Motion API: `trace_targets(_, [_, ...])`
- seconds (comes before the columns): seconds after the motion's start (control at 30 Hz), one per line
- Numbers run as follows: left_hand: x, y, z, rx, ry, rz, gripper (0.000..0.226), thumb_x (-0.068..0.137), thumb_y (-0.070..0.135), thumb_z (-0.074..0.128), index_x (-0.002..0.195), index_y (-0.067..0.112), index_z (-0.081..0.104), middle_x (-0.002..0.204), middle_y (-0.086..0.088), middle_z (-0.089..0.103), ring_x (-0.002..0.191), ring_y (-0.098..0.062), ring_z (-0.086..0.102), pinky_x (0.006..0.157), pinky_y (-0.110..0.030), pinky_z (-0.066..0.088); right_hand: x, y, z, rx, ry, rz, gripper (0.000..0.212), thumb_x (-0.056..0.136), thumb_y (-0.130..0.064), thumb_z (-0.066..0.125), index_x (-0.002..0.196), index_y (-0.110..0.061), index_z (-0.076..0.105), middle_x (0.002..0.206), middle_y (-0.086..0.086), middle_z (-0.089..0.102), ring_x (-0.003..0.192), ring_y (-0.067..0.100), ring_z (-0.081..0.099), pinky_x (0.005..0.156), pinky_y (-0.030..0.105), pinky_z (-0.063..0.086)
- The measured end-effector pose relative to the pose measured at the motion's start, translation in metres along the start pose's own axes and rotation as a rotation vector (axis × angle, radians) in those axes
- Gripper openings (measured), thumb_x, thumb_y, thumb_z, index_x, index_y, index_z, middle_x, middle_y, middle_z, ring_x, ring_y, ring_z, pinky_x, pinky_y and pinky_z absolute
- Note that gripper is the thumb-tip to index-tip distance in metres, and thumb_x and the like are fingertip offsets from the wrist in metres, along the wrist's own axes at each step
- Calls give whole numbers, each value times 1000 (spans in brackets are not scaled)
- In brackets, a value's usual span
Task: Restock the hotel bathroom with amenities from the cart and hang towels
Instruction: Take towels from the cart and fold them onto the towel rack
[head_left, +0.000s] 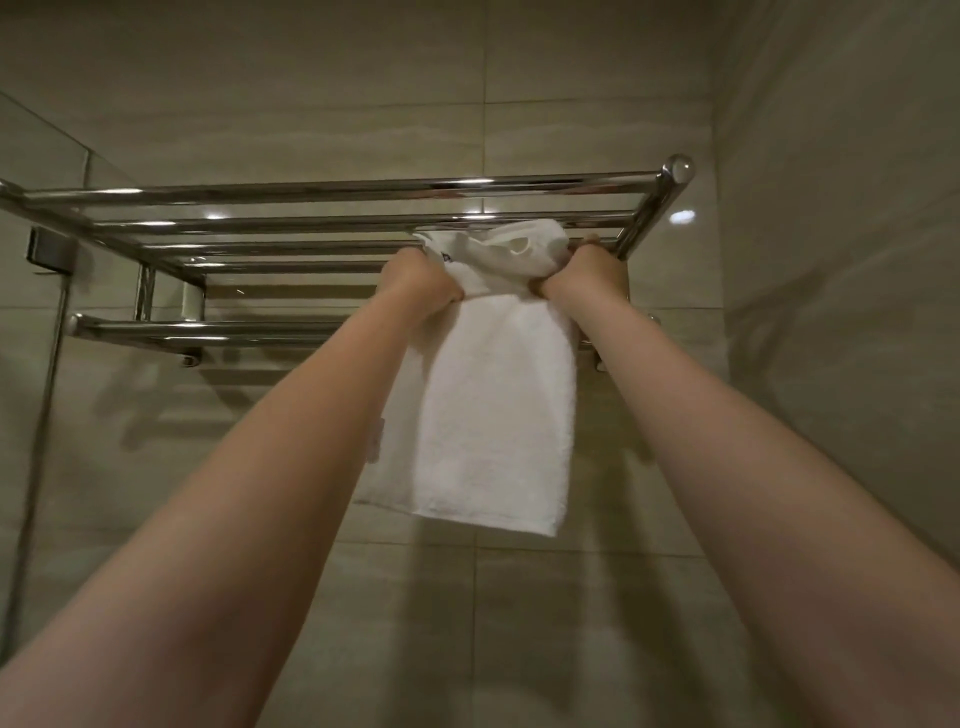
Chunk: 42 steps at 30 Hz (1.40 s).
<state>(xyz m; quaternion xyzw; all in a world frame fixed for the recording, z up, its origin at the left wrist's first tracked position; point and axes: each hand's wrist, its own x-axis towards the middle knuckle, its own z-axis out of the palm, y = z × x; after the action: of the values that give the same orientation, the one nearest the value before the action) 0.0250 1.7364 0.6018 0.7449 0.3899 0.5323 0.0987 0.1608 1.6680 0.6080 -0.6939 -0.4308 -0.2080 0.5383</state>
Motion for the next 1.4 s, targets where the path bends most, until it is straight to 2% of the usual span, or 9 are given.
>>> trace_targets(0.27, [7, 6, -4, 274, -410, -30, 58, 96, 36, 47, 145, 10, 29, 134, -18, 46, 119, -32, 47, 101, -41, 39, 12, -4, -3, -344, -372, 39, 52, 89, -17, 60, 136, -1, 44, 132, 15, 51, 115, 30, 53, 81, 33, 42])
trace_targets(0.43, [14, -9, 0, 227, -132, -100, 52, 87, 21, 60, 132, 4, 40, 118, -16, 53, 101, -29, 53, 78, -36, 44, 9, -4, -7, -440, -432, -4, 39, 89, -15, 57, 124, 3, 53, 90, 10, 52, 93, 24, 50, 76, 32, 42])
trace_targets(0.57, [13, -20, 3, 109, -118, 5, 39, 87, 23, 61, 121, 5, 54, 114, -14, 58, 104, -30, 56, 90, -39, 49, 7, 2, -5, -356, -320, -51, 46, 84, -18, 64, 126, -2, 53, 120, 12, 57, 108, 29, 55, 81, 33, 48])
trace_targets(0.77, [-1, -33, -2, -10, -174, 103, 37, 93, 39, 50, 113, 9, 58, 102, -9, 59, 93, -26, 55, 78, -34, 44, -14, 7, -15, -130, -436, -119, 45, 94, -39, 49, 124, -7, 55, 122, 7, 54, 104, 22, 50, 82, 28, 35])
trace_targets(0.87, [-4, -35, -1, 0, -155, 106, 42, 92, 43, 51, 117, 10, 56, 112, -10, 59, 96, -25, 54, 87, -37, 48, -17, 9, -7, -166, -332, -137, 51, 94, -47, 43, 126, -8, 55, 125, 11, 56, 112, 28, 53, 81, 31, 38])
trace_targets(0.97, [-16, -46, 4, 17, 123, 131, 54, 86, 45, 60, 125, 11, 47, 128, -11, 48, 115, -28, 47, 100, -44, 43, -32, 17, 8, -231, -20, -257, 42, 96, -45, 39, 100, -11, 62, 102, 10, 62, 100, 29, 57, 77, 34, 42])
trace_targets(1.07, [-36, -57, 12, -59, 284, 54, 63, 82, 52, 61, 124, 8, 44, 126, -9, 47, 111, -27, 49, 95, -42, 46, -49, 30, 24, -310, 261, -328, 44, 96, -45, 39, 115, -11, 59, 122, 12, 53, 117, 30, 43, 97, 41, 35])
trace_targets(1.27, [-62, -63, 14, -643, -391, -336, 66, 78, 61, 60, 118, 10, 52, 108, -8, 64, 96, -28, 64, 83, -39, 53, -63, 29, 25, -340, 380, -186, 47, 90, -54, 48, 117, -17, 55, 129, 10, 45, 120, 29, 39, 100, 43, 31])
trace_targets(1.4, [-63, -51, 11, -745, -250, -252, 41, 89, 28, 60, 122, 6, 50, 99, -4, 63, 86, -24, 61, 76, -35, 51, -73, 31, 18, -161, 251, -43, 59, 90, -58, 44, 135, -19, 41, 135, 12, 44, 121, 35, 46, 97, 45, 42])
